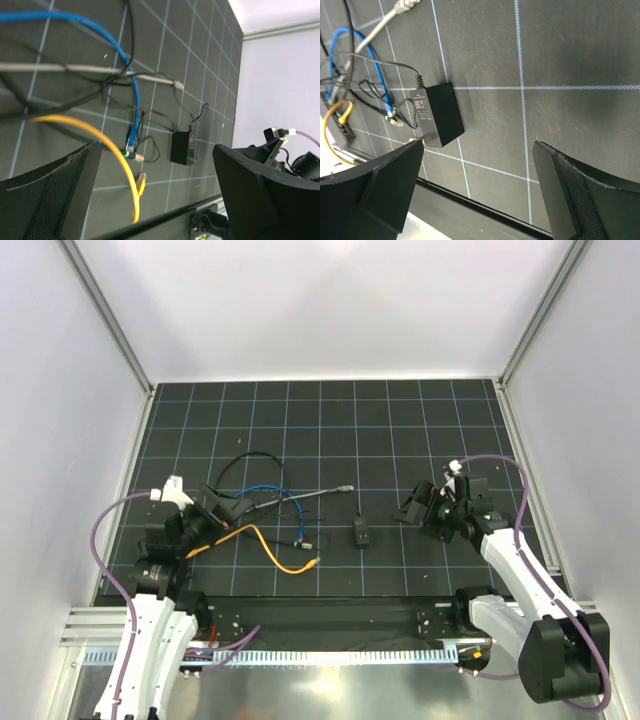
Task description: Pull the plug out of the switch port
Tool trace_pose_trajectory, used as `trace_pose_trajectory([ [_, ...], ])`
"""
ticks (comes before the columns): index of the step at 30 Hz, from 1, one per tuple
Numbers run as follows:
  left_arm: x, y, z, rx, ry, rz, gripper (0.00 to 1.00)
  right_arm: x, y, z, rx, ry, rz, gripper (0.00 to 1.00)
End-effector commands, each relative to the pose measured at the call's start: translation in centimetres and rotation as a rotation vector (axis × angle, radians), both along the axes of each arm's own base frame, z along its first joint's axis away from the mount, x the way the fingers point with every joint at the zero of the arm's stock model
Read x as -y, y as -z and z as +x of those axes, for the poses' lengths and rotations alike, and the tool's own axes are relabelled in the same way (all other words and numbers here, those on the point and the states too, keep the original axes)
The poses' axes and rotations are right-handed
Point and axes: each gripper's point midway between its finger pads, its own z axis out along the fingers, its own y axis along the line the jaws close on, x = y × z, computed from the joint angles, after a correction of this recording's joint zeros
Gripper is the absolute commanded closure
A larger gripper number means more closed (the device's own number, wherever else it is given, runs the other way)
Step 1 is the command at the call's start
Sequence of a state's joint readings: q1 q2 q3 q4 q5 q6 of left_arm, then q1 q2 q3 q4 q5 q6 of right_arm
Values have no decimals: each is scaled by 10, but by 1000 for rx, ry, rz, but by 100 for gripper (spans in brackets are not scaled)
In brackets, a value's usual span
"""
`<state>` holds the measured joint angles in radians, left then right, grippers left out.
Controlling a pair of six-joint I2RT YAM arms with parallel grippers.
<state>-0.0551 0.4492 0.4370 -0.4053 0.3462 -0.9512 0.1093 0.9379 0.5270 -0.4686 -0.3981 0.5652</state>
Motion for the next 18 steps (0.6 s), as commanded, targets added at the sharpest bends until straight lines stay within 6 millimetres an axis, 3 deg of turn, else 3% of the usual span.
trace_pose_trajectory([
  [1, 2, -15, -10, -55, -35, -84, 0, -6, -14, 13, 41, -72, -51, 0],
  [3, 0, -22, -4, -9, -49, -78, 0, -18, -27, 24, 70, -111, -51, 0],
  [5, -18, -22, 2, -25, -137, -9, 0, -44, -33, 27, 81, -189, -55, 0],
  [6, -24, -17, 0, -62, -158, 33, 0, -61, -49, 37, 138, -221, -45, 0],
  [7, -30, -10, 4, -107, -174, 81, 1, -86, -46, 30, 120, -293, -53, 0],
  [8, -37, -26, 7, -95, -196, 118, 1, -98, -46, 32, 119, -314, -74, 0],
  [9, -53, -18, 3, -149, -234, 222, 1, -116, -65, 40, 155, -340, -61, 0],
  [10, -59, -12, 5, -219, -238, 273, 1, -143, -56, 30, 117, -403, -61, 0],
  [11, -72, -35, 9, -194, -288, 326, 2, -162, -73, 38, 167, -418, -36, 0],
  [12, -94, -29, 3, -260, -365, 426, 5, -177, -77, 35, 177, -441, -22, 0],
  [14, -114, -37, 4, -302, -441, 506, 12, -221, -75, 14, 176, -537, -2, 0],
  [15, -121, -49, 1, -299, -466, 537, 14, -243, -88, 12, 214, -565, 22, 0],
  [16, -131, -54, 0, -298, -511, 573, 14, -259, -92, 6, 228, -595, 34, 0],
  [17, -135, -57, -2, -301, -527, 586, 14, -288, -92, -10, 236, -662, 48, 0],
  [18, -137, -66, -3, -279, -543, 586, 14, -301, -91, -17, 238, -690, 54, 0],
])
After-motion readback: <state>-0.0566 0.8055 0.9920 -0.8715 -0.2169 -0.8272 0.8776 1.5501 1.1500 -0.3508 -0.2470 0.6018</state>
